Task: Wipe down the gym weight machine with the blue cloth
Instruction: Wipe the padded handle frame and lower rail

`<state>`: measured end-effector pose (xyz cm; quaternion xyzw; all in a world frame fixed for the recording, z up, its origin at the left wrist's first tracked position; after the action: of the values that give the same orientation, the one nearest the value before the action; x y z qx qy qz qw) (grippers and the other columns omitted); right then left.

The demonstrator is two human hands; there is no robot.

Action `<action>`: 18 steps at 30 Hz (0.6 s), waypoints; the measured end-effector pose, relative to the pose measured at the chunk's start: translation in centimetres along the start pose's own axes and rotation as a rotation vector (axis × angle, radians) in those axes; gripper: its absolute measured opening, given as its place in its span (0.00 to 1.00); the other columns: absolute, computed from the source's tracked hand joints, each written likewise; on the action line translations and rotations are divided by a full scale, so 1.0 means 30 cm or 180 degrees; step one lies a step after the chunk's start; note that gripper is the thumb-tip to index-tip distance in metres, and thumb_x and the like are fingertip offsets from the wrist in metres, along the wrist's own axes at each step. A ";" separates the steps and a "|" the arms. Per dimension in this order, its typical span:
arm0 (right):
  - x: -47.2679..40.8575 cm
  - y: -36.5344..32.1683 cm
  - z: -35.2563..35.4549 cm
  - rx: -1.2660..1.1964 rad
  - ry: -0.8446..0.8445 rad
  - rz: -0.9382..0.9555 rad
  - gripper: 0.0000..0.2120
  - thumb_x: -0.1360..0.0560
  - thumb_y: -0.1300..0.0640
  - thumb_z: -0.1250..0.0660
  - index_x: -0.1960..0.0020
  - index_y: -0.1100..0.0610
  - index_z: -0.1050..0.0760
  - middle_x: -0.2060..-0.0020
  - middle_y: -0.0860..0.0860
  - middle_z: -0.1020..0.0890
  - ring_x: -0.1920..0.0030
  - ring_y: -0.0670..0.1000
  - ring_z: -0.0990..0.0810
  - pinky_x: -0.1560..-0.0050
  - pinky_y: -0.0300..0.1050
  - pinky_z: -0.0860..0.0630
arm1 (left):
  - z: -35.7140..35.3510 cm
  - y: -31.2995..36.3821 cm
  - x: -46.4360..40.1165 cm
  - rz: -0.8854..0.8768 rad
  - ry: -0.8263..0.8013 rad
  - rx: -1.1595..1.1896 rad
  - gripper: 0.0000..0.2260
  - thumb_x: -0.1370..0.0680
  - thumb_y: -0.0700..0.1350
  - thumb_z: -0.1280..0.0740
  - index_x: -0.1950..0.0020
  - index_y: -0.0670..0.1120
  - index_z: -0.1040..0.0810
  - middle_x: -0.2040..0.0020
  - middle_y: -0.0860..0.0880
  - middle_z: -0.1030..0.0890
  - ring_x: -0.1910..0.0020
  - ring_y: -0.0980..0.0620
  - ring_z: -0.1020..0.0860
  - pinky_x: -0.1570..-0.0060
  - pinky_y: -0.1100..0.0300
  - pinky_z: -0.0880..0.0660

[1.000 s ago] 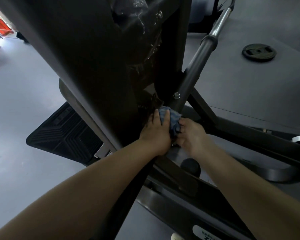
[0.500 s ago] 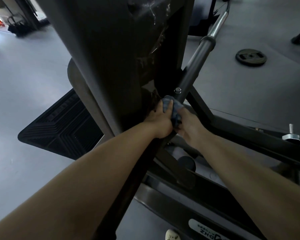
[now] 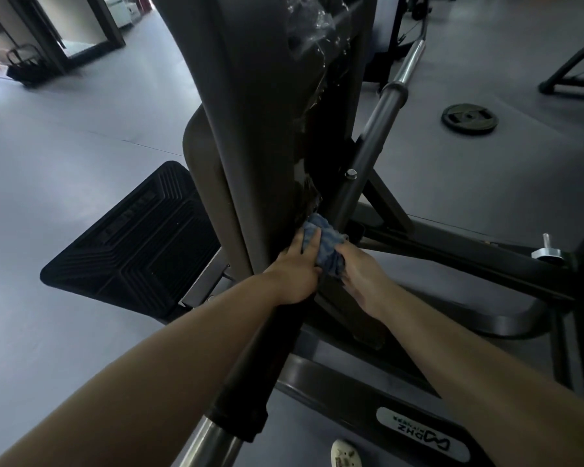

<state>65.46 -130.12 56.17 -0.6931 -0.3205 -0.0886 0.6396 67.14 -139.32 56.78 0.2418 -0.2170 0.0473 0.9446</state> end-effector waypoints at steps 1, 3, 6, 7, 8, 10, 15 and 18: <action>0.006 -0.003 0.003 0.0050 0.0085 -0.0032 0.11 0.19 0.56 0.46 0.42 0.56 0.28 0.49 0.52 0.21 0.49 0.50 0.22 0.57 0.37 0.27 | -0.005 -0.008 0.010 -0.0004 -0.0021 0.0001 0.32 0.18 0.47 0.46 0.25 0.50 0.67 0.25 0.45 0.68 0.24 0.41 0.56 0.26 0.52 0.53; 0.019 -0.010 0.005 0.0187 0.0230 0.0024 0.11 0.19 0.58 0.46 0.40 0.55 0.29 0.52 0.51 0.22 0.56 0.47 0.24 0.64 0.34 0.29 | -0.015 -0.014 0.037 -0.0060 -0.0039 -0.0054 0.31 0.18 0.46 0.46 0.25 0.48 0.66 0.25 0.44 0.67 0.24 0.42 0.58 0.26 0.54 0.55; 0.048 -0.007 0.012 0.0607 0.0421 0.0210 0.09 0.19 0.60 0.46 0.42 0.52 0.32 0.52 0.50 0.25 0.55 0.48 0.26 0.60 0.35 0.30 | -0.027 -0.013 0.111 -0.0185 0.0016 -0.0223 0.31 0.18 0.45 0.46 0.24 0.46 0.66 0.25 0.42 0.68 0.24 0.43 0.59 0.28 0.56 0.57; 0.057 0.000 0.017 0.0681 0.0497 0.0237 0.08 0.20 0.60 0.45 0.42 0.53 0.32 0.53 0.50 0.26 0.54 0.48 0.27 0.56 0.38 0.31 | -0.036 -0.015 0.143 -0.0206 0.0025 -0.0373 0.31 0.18 0.45 0.46 0.25 0.45 0.66 0.25 0.41 0.68 0.25 0.42 0.60 0.28 0.56 0.57; 0.064 0.013 0.021 0.0723 0.0566 0.0227 0.10 0.20 0.60 0.45 0.41 0.54 0.31 0.52 0.51 0.26 0.53 0.49 0.28 0.53 0.41 0.31 | -0.049 -0.015 0.176 -0.0235 0.0019 -0.0598 0.31 0.18 0.46 0.46 0.25 0.43 0.66 0.26 0.39 0.68 0.25 0.41 0.61 0.28 0.55 0.58; 0.088 0.037 0.018 0.0727 0.0656 0.0189 0.13 0.20 0.59 0.44 0.37 0.55 0.31 0.49 0.52 0.25 0.51 0.50 0.26 0.51 0.43 0.30 | -0.066 -0.009 0.255 -0.0149 -0.0022 -0.1020 0.30 0.17 0.47 0.48 0.25 0.40 0.66 0.26 0.38 0.68 0.25 0.39 0.63 0.28 0.53 0.59; 0.146 0.081 0.008 0.0735 0.0761 0.0164 0.09 0.21 0.58 0.42 0.41 0.55 0.30 0.50 0.52 0.24 0.51 0.50 0.25 0.50 0.46 0.27 | -0.010 0.113 0.421 -0.1020 0.1094 -0.1680 0.20 0.23 0.46 0.45 0.39 0.37 0.23 0.37 0.35 0.26 0.37 0.34 0.28 0.41 0.46 0.26; 0.186 0.092 0.024 0.0714 0.0997 0.0173 0.04 0.21 0.59 0.42 0.50 0.56 0.29 0.54 0.54 0.25 0.58 0.49 0.27 0.51 0.51 0.26 | 0.039 0.074 0.427 -0.0950 0.1030 -0.0223 0.16 0.20 0.42 0.45 0.37 0.44 0.23 0.44 0.47 0.21 0.47 0.49 0.23 0.50 0.58 0.26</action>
<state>71.15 -127.54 56.73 -0.6036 -0.2061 -0.1418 0.7570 77.80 -138.11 64.22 0.2275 -0.0259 -0.0623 0.9714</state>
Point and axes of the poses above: each hand's wrist, its own x-axis away from the middle knuckle, its own z-axis out of the back of the hand, y = z × x, the point moved 8 cm from there along -x, towards the middle knuckle
